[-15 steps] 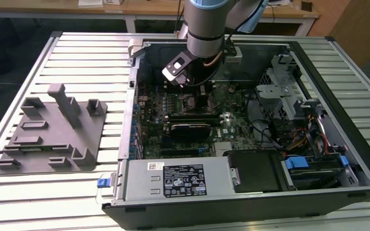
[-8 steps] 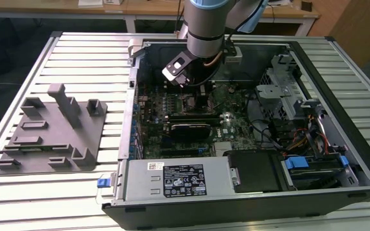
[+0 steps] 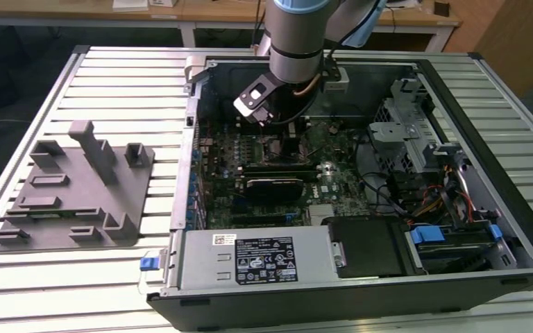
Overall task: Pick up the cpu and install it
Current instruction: 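Place the cpu into insertion slot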
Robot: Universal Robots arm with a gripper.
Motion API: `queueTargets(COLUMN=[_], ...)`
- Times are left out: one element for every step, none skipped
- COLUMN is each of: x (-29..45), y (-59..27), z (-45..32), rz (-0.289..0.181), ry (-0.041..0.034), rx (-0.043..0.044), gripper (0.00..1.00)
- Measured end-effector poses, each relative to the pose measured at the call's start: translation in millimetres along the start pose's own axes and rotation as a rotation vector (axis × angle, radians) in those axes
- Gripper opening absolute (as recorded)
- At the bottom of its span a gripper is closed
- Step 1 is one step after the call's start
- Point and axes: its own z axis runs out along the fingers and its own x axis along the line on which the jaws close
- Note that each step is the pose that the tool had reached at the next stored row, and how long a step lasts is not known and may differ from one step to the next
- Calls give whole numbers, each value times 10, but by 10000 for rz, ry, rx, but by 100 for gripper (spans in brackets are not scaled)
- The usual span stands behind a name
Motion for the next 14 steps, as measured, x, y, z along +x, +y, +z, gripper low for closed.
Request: queueTargets(x=[0,0,0,0,0,1,1,3,2,1,0,1,1,0], y=[0,0,0,0,0,0,1,2,1,1,0,0,0,0], z=[0,1,1,2,2,2,3,6,6,4,2,2,3,1], rz=[0,0,0,0,0,0,0,0,0,0,-1,0,0,0], ry=[0,0,1,2,2,3,8,14,12,7,3,3,3,2], rx=[0,-1,-1,-2,-2,-2,-7,-10,-8,-5,-2,-3,-3,-1], gripper=[53,53,53,53,53,53,53,54,54,60,60,60,60,60])
